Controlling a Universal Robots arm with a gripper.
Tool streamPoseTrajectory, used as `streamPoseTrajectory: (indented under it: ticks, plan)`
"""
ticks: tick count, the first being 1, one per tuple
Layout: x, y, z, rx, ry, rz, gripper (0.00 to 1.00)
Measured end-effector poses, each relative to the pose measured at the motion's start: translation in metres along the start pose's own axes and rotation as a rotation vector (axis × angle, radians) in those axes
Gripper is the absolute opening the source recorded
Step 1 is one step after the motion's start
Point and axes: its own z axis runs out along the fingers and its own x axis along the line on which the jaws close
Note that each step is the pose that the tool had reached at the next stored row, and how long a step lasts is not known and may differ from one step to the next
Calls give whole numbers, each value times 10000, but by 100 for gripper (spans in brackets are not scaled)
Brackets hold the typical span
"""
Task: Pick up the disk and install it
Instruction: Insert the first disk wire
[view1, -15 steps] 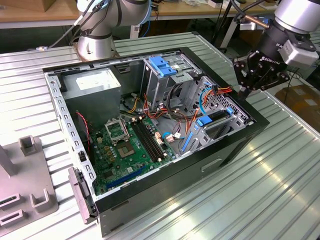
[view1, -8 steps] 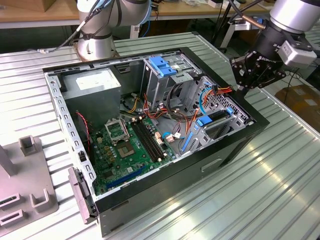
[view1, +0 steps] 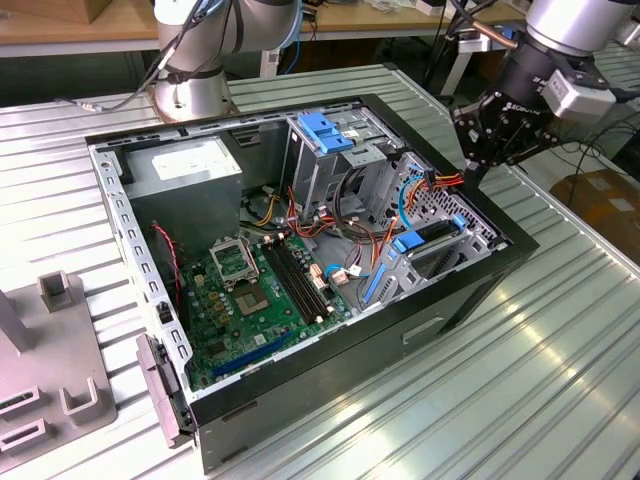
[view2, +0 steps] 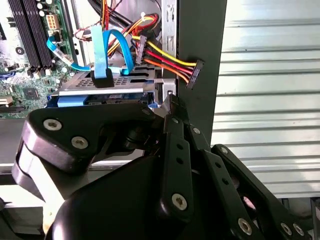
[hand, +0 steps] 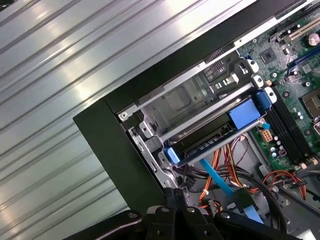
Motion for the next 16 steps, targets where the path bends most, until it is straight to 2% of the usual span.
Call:
streamPoseTrajectory:
  ticks: [7, 16]
  plan:
    - [-29, -84, 6, 4, 9, -111, 10]
    - [-37, -103, 8, 1, 24, -142, 10]
